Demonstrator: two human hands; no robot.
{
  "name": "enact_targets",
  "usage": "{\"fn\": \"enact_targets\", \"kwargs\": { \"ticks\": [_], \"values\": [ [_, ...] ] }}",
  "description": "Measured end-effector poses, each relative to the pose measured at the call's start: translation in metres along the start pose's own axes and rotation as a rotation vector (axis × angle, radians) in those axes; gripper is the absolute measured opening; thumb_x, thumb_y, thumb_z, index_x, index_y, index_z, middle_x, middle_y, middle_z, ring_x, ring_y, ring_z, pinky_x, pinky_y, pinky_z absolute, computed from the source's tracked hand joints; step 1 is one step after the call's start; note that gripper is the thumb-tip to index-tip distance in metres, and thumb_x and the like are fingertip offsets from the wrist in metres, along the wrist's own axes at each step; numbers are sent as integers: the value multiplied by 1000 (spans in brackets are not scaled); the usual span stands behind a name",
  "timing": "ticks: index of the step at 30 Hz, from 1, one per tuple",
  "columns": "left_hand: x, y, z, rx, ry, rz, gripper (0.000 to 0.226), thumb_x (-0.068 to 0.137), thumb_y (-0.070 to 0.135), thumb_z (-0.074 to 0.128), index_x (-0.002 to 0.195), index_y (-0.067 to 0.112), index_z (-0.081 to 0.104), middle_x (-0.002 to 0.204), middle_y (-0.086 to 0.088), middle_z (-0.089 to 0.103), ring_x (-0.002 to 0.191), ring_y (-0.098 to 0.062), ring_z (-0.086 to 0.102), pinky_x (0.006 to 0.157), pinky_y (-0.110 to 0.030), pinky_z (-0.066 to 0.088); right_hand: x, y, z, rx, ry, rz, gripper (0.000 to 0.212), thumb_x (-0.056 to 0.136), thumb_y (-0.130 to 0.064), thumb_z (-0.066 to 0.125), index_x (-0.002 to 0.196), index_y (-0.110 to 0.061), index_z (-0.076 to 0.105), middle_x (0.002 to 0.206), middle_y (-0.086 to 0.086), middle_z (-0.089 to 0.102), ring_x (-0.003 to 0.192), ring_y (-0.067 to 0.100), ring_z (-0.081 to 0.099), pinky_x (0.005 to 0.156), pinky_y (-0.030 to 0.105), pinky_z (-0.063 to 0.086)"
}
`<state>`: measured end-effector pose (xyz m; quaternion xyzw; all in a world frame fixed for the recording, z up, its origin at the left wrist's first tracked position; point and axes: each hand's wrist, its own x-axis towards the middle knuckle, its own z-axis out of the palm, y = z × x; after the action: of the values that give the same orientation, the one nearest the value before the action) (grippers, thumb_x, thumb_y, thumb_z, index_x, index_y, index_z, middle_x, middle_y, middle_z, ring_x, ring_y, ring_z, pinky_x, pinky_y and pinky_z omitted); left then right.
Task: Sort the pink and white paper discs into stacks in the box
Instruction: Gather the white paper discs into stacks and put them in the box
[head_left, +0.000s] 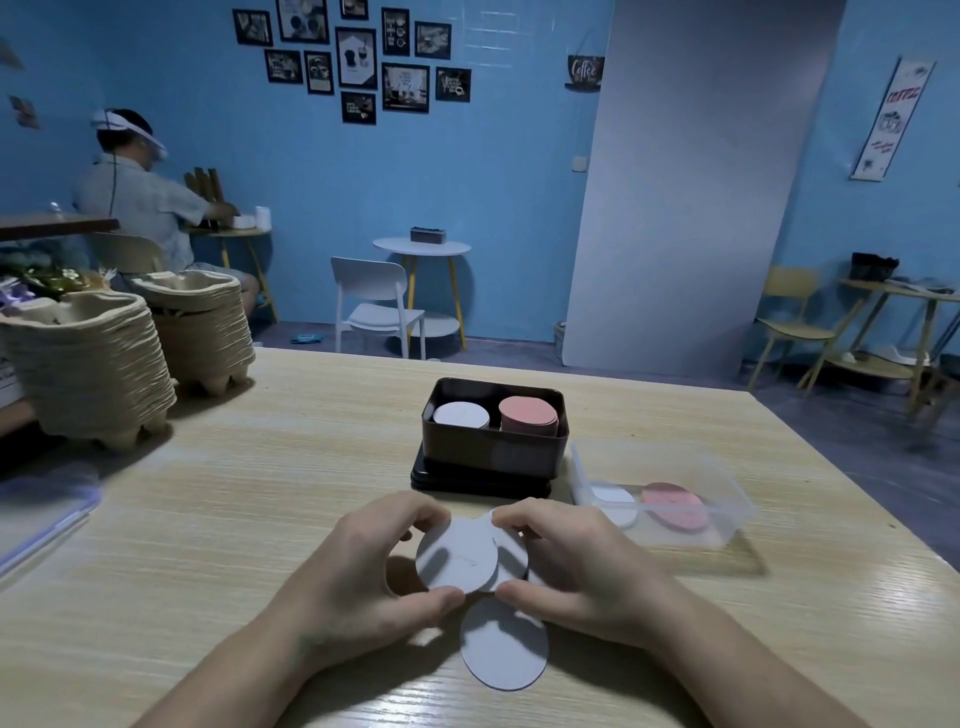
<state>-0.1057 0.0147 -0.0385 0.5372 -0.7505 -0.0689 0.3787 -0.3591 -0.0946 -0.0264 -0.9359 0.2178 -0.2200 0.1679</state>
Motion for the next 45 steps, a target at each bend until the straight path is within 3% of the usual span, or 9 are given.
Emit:
{"fn": "enact_targets", "kwargs": {
  "ticks": [4,9,14,17,21,25,34,39,45],
  "values": [
    [2,3,5,23,30,46,45,80,50,82,115,28,65,109,24,67,104,2,64,88,-22,51,2,-4,2,60,36,-40,50,90,-50,76,132,-29,58,112,-18,67,101,1,65,85,32,56],
    [7,4,12,40,60,90,42,81,47,85,111,25,65,108,18,68,102,-3,65,83,-34,57,3,1,7,108,81,-56,51,89,-47,78,133,-26,61,120,-15,70,109,2,67,90,34,57],
    [3,2,16,-18,98,97,42,83,52,82,109,25,62,120,16,69,115,-3,66,84,-33,61,4,2,10,141,138,-109,27,90,-42,79,107,-24,68,114,-6,74,112,11,70,86,37,58],
    [2,2,15,-61,96,72,43,82,53,83,111,27,64,120,17,69,114,-6,67,86,-35,60,4,4,9,222,185,-109,21,88,-31,84,95,-16,71,109,-7,74,107,6,69,84,28,56],
    [4,2,13,-75,85,96,33,84,47,84,102,24,67,111,18,72,98,-9,70,80,-35,58,2,7,10,263,204,-100,22,86,-32,85,95,-15,74,116,-1,76,122,2,65,91,24,55],
    [4,0,15,-103,129,86,39,78,48,87,99,22,67,113,18,73,101,-9,72,82,-30,58,3,5,10,230,143,-110,26,87,-43,82,97,-21,71,128,2,72,133,1,58,98,34,56],
    [5,5,17,2,-17,122,37,80,48,85,100,33,57,116,20,67,105,-4,66,84,-32,56,4,1,1,31,43,-145,26,84,-44,80,95,-23,68,128,-5,67,116,6,64,90,29,55],
    [1,10,14,85,-46,122,30,86,51,76,100,33,57,100,22,56,86,-3,58,68,-33,54,1,9,-3,29,136,-53,31,84,-48,78,100,-24,67,120,-9,66,107,6,62,86,28,55],
    [7,21,12,147,-289,200,66,74,74,77,128,41,59,114,24,61,108,3,55,91,-24,48,2,13,3,38,120,22,32,86,-53,71,105,-29,62,127,-11,62,126,3,56,99,30,50]
  ]
}}
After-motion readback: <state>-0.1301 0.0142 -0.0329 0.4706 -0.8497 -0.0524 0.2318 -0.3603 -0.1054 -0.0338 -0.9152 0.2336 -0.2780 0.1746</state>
